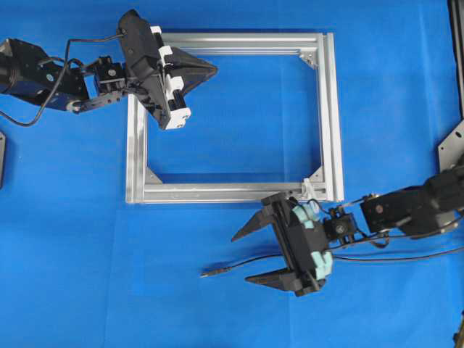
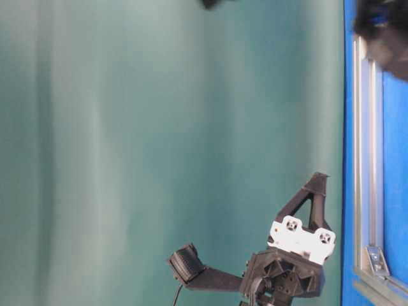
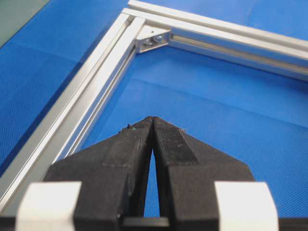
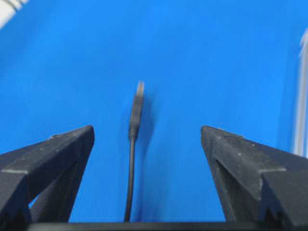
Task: Insert the wire through the string loop located on the right side.
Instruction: 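Close the right gripper on the black USB cable near its plug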
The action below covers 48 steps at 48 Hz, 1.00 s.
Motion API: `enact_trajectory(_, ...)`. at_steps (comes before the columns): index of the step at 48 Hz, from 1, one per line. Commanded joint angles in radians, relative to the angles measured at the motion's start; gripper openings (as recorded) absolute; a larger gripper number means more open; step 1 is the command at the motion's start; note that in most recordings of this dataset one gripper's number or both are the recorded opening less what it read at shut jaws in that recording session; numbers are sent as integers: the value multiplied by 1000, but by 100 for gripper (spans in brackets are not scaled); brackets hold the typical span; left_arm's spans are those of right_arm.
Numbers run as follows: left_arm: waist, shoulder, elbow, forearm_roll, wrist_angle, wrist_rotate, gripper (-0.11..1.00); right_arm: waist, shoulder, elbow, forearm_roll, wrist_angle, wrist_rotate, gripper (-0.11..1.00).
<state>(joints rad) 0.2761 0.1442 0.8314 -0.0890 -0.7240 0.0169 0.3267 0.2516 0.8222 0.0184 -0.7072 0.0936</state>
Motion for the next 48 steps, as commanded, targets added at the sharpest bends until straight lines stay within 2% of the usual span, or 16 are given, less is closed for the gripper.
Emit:
enact_trajectory(1, -2, -32, -11, 3, -5, 0, 0, 14, 12, -20, 29, -18, 2, 88)
enact_trajectory(13, -2, -32, -9, 3, -2, 0, 0, 20, 94, -41, 89, -38, 2, 88)
enact_trajectory(24, -2, -37, 2, 3, -2, 0, 0, 20, 109, -46, 95, -41, 3, 85)
enact_trajectory(29, -2, -38, 6, 3, -2, 0, 0, 20, 109, -48, 95, -41, 2, 80)
enact_trajectory(33, -2, -38, 8, 3, -2, 0, 0, 20, 109, -46, 89, -41, -2, 68)
enact_trajectory(43, -2, -38, 8, 3, -2, 0, 0, 23, 107, -43, 60, -55, -3, 14)
enact_trajectory(48, -2, -38, 6, 3, -2, 0, 0, 23, 107, -43, 54, -64, -3, -2)
